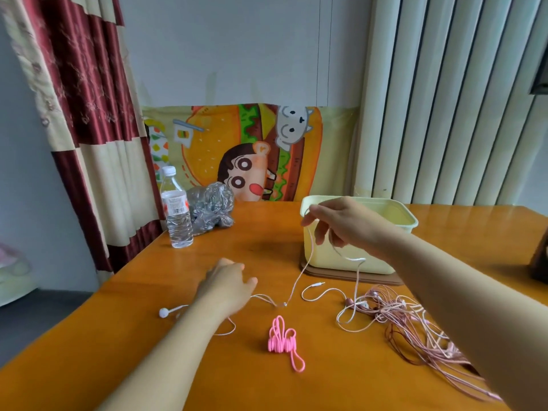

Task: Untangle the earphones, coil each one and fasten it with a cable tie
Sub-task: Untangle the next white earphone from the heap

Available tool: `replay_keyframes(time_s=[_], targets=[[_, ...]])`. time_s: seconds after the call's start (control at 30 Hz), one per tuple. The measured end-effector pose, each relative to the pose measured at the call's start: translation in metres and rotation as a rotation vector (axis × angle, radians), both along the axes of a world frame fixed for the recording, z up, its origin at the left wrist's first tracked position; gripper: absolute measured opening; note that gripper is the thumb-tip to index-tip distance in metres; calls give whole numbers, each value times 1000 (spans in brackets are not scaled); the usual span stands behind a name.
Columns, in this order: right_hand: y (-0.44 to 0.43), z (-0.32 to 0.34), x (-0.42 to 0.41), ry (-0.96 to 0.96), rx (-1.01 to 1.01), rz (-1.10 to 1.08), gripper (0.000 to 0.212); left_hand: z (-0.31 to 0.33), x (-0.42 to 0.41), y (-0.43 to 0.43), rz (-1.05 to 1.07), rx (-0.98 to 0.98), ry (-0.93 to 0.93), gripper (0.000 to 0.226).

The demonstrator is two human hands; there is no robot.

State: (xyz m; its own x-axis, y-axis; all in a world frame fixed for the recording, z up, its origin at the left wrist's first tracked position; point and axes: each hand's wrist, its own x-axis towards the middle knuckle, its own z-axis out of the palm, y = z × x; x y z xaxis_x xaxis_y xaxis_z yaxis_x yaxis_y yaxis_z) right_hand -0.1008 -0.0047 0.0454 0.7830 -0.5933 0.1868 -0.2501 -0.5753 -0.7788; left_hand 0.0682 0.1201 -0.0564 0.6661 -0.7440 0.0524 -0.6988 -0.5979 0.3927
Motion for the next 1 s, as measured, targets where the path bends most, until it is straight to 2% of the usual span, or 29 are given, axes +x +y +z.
replay_keyframes(time_s=[0.03,0.07,0.13,0.2,0.27,0.4,0.47,0.57,0.7,0.8,0.9,0.97,1.0], targets=[[3,4,-1,-51,86,26,37,5,-11,-1,-52,-65,-59,49],[6,8,-2,-102,166,55,36,9,-22,-3,-161,-141,-42,47],[11,10,-2,-198,348,151,34,17,-46,-9,-434,-222,226,47],[15,10,-3,-278,501,250,31,19,-67,-14,-607,-221,512,55],[16,9,-5,-323,568,296,29,18,-77,-18,-656,-336,622,57],[9,8,-14,-373,588,346,21,31,-79,-25,-560,-674,875,28],[4,8,-18,-389,582,355,19,37,-74,-27,-510,-754,823,21],[-1,8,-22,-413,607,386,22,46,-69,-26,-519,-723,770,9],[-6,3,-22,-454,583,373,19,67,-65,-20,-559,-746,731,23],[-14,-12,-24,-291,298,274,29,84,-61,-16,-513,-906,808,27],[-21,-41,-29,133,-7,261,26,97,-56,-12,-454,-1021,967,26],[-25,-59,-31,318,-103,249,16,101,-52,-11,-410,-1091,1044,27],[-29,-65,-33,371,-103,210,18,102,-48,-11,-390,-1130,1070,28]])
